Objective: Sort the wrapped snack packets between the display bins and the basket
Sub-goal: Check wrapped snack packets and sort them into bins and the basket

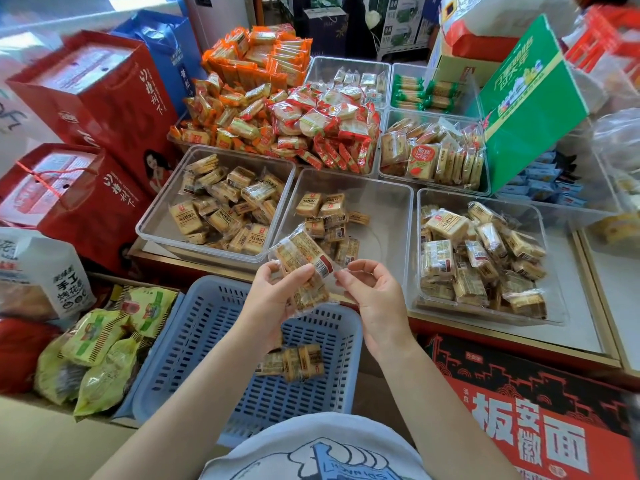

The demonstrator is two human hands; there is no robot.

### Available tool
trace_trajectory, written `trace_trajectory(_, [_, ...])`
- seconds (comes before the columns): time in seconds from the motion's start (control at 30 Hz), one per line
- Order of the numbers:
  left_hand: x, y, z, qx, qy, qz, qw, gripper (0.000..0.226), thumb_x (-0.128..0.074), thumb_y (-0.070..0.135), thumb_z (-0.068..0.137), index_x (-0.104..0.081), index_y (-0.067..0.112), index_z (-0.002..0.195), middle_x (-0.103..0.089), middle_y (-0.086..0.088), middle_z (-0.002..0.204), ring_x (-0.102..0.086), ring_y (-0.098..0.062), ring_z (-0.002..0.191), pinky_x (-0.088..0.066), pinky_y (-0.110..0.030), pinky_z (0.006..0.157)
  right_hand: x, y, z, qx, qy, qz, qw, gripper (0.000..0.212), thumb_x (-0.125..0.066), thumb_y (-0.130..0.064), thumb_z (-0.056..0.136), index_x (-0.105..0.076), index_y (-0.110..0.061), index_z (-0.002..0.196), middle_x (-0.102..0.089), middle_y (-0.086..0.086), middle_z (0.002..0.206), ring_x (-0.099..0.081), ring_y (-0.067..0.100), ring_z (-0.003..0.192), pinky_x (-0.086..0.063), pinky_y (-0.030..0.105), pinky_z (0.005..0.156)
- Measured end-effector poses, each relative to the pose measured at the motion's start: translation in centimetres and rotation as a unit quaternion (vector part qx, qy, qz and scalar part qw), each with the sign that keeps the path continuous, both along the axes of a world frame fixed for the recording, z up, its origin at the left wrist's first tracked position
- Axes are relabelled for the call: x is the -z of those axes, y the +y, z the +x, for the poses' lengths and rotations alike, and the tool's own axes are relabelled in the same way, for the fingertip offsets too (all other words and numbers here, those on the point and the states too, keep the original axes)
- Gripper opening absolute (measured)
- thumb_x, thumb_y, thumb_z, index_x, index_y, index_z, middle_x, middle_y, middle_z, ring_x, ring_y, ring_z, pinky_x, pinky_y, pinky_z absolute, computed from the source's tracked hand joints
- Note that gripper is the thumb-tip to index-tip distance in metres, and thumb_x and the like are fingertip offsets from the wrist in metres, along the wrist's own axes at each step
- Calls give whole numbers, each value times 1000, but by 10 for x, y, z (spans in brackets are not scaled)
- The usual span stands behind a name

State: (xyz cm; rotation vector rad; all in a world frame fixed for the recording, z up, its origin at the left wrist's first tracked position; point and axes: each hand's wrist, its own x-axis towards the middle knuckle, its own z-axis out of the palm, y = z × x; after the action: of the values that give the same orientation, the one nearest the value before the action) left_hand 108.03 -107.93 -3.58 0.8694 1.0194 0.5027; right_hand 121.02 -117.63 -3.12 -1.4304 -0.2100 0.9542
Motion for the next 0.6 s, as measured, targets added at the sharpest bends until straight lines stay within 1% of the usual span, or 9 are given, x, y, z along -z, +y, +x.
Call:
trace_trajectory(0.07, [1, 1, 1, -1, -6, -4, 1000, 90, -87, 37, 63, -47, 9, 139, -73, -15, 118, -76, -28, 100, -62, -41, 79, -3, -1, 0, 2, -6, 7, 1000, 16, -76, -7, 88, -66, -13, 100, -70, 12, 101, -69, 34, 103, -58, 46, 95])
trace_trajectory(0.13, [3, 3, 1, 3, -10, -2, 1000, 91, -89, 37, 63, -47, 9, 139, -73, -15, 118, -75, -28, 100, -62, -41, 80, -3, -1, 1, -6, 2, 9, 1000, 16, -75, -6, 89, -66, -12, 101, -70, 10, 99, -68, 27, 97, -59, 39, 90])
trace_trajectory(0.23, [4, 2, 0, 22, -10, 5, 1000, 81, -91, 34, 70, -49, 10, 135, -73, -15, 119, -75, -29, 102, -63, -41, 78, -4, 0, 1, -13, 67, 25, 997, 17, -73, -4, 90, -65, -7, 104, -72, 6, 91, -70, 16, 82, -56, 24, 72])
trace_trajectory(0.27, [4, 2, 0, 29, -12, 8, 999, 78, -91, 33, 71, -49, 11, 133, -73, -15, 119, -74, -30, 103, -63, -43, 79, -5, 0, 1, -15, 92, 37, 995, 16, -72, -3, 90, -65, -5, 104, -72, 5, 86, -70, 13, 75, -55, 21, 66])
trace_trajectory(0.33, [4, 3, -2, 32, -19, 11, 999, 75, -86, 32, 70, -50, 11, 132, -73, -15, 119, -74, -31, 104, -63, -45, 81, -6, 1, 1, -17, 112, 53, 992, 13, -70, -1, 90, -64, -1, 101, -72, 4, 78, -69, 12, 68, -55, 20, 61])
trace_trajectory(0.47, [6, 5, -4, 10, -16, 33, 999, 77, -91, 29, 72, -48, 10, 133, -73, -14, 117, -74, -30, 103, -62, -44, 79, -7, 4, -2, -8, 95, 47, 994, 10, -71, 1, 89, -65, 1, 97, -73, 4, 75, -70, 11, 67, -55, 20, 63])
trace_trajectory(0.6, [8, 7, -6, 0, -6, 46, 999, 81, -86, 33, 67, -47, 11, 134, -73, -14, 118, -74, -30, 104, -59, -53, 90, -5, 7, -8, 8, 84, 37, 996, 7, -71, -3, 91, -65, 0, 95, -74, 5, 78, -71, 13, 72, -56, 23, 71])
